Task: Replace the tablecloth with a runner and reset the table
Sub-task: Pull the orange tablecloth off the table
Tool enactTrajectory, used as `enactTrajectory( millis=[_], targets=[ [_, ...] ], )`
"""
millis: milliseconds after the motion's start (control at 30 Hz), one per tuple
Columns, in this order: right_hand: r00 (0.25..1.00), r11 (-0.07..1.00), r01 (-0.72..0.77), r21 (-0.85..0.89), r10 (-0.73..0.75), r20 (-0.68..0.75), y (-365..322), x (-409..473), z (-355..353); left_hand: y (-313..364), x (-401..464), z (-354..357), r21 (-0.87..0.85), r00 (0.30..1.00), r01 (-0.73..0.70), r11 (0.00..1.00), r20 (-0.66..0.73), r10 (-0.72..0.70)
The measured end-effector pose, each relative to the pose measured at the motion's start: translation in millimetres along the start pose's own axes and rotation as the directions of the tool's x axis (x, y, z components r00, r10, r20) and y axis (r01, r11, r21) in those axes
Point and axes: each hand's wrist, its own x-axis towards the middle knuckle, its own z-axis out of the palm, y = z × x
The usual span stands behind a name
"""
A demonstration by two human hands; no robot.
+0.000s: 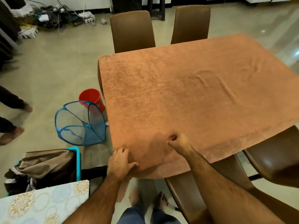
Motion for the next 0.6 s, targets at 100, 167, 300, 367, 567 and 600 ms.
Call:
enactTrajectory(
  millis=[100,167,300,367,567,600],
  targets=[
    [0.999,1.0,-0.029,0.001,0.029,0.018,-8,-1,4,-14,9,-2,-0.045,0.998,-0.048,0.998,0.04,0.05],
    [0.999,0.999,-0.039,0.013,0.038,0.028,-12,-3,6,-13,18,-8,-0.096,0.994,-0.087,0.992,0.051,0.092],
    [0.999,1.0,-0.028,0.006,0.028,0.015,-22,-9,9,-6,28,-14,-0.162,0.996,-0.068,0.984,0.042,0.075],
    [1.0,1.0,-0.022,-0.021,0.023,0.019,-25,-13,11,-1,34,-19,-0.22,0.998,-0.062,0.973,-0.024,0.059],
    [0.998,0.999,-0.002,-0.048,0.005,0.055,-41,-20,10,23,47,-45,-0.333,0.994,-0.03,0.943,-0.105,-0.005],
    [0.998,0.999,-0.003,-0.054,0.007,0.065,-45,-20,9,27,49,-48,-0.372,0.993,-0.053,0.927,-0.116,0.011]
  ],
)
